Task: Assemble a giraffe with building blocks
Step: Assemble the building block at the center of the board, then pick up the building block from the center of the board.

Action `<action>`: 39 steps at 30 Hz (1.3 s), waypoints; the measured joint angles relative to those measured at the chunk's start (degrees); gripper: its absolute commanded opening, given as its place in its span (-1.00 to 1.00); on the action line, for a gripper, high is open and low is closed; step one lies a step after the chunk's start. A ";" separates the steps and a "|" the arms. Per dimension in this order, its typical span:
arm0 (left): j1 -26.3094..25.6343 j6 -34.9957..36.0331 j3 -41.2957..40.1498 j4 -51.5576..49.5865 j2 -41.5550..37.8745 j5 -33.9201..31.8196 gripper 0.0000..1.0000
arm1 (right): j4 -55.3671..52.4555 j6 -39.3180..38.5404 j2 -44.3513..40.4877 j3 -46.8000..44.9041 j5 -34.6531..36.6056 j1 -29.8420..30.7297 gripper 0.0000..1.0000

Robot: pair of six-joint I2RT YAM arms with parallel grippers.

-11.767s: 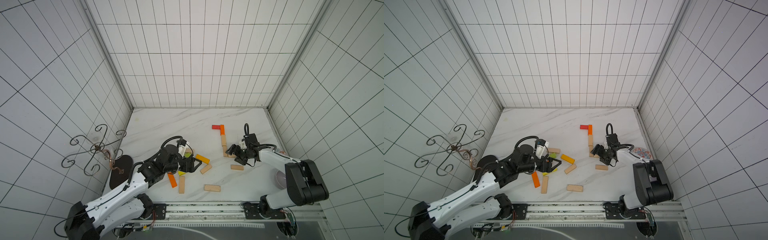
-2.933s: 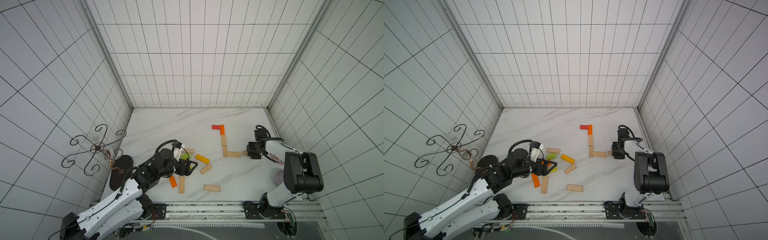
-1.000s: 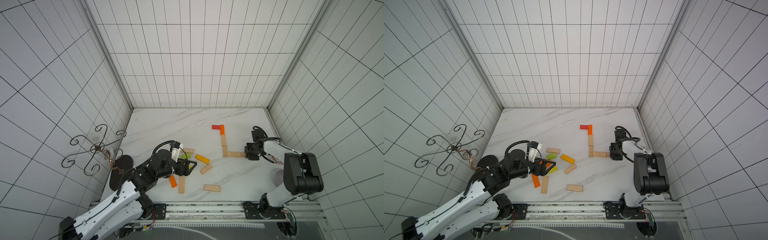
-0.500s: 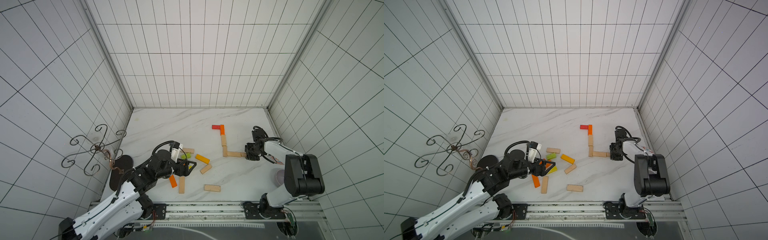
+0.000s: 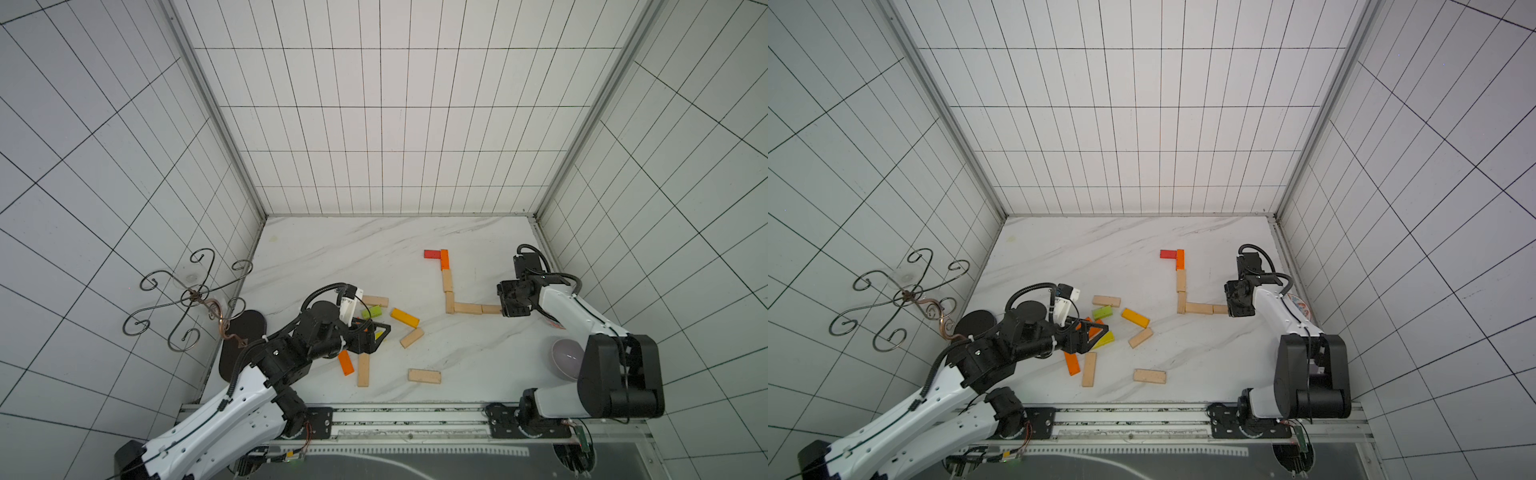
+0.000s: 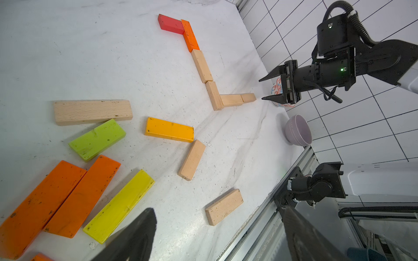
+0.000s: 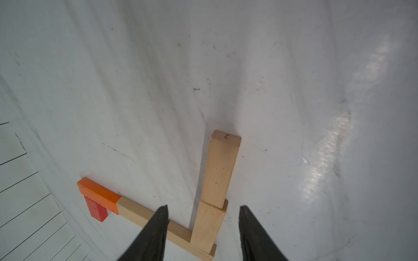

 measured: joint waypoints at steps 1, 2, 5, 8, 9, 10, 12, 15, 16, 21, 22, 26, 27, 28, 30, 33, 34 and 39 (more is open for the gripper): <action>0.00 0.00 0.00 -0.02 -0.24 -0.07 0.77 | -0.66 -1.14 -0.48 1.03 0.00 0.00 0.02; 0.00 0.00 0.00 -0.09 -0.50 -0.22 0.77 | -1.44 -2.62 -0.98 2.36 0.00 0.00 0.01; 0.00 0.00 0.00 -0.83 -1.18 -0.74 0.77 | -3.58 -7.96 -1.68 7.02 0.83 0.46 -0.01; 0.00 0.02 0.00 -1.55 -1.90 -1.53 0.77 | -5.09 -14.29 -2.21 10.71 3.76 2.21 -0.04; 0.00 0.02 0.00 -1.75 -2.08 -1.81 0.77 | -5.31 -16.04 -2.56 11.17 4.76 3.10 -0.05; 0.00 0.02 0.00 -2.05 -2.27 -2.08 0.77 | -5.42 -18.47 -3.15 11.34 6.08 4.37 -0.05; 0.00 0.00 0.00 -2.38 -2.62 -2.40 0.77 | -5.88 -23.23 -4.44 11.34 8.63 7.15 -0.06; 0.00 -0.22 0.00 -2.56 -3.13 -3.21 0.77 | -5.27 -30.95 -6.97 11.15 10.45 10.75 -0.06; 0.00 -0.28 -0.02 -2.56 -3.23 -3.39 0.77 | -4.74 -33.31 -8.02 10.99 10.49 11.76 -0.06; 0.00 -1.46 -0.61 -3.34 -3.98 -4.72 0.77 | -0.33 -43.95 -13.81 6.51 7.74 15.69 -0.06; 0.00 -1.75 -0.83 -3.69 -4.11 -5.03 0.76 | -0.02 -45.44 -14.19 5.88 7.06 16.28 -0.06; 0.00 -3.39 -2.10 -5.42 -4.74 -6.38 0.73 | 0.61 -51.95 -14.32 4.00 4.50 20.57 -0.06; 0.00 -4.00 -2.56 -6.03 -4.96 -6.64 0.72 | 0.66 -53.35 -14.32 3.61 4.11 21.75 -0.06; 0.00 -4.46 -2.93 -6.54 -5.11 -6.78 0.71 | 0.66 -54.62 -14.32 3.17 3.80 23.08 -0.06; 0.00 -5.44 -3.89 -7.65 -5.33 -7.10 0.70 | 0.68 -56.92 -14.34 1.97 3.65 25.97 -0.06; -0.28 -6.91 -5.49 -9.03 -5.60 -7.98 0.68 | 0.72 -59.32 -14.49 -0.37 4.02 30.25 -0.05; -0.61 -7.41 -5.97 -9.38 -5.77 -8.37 0.68 | 0.74 -59.78 -14.73 -1.16 4.44 31.56 -0.05; -2.97 -9.81 -7.61 -10.27 -5.62 -11.15 0.67 | 1.33 -61.05 -18.58 -5.92 7.50 40.79 -0.03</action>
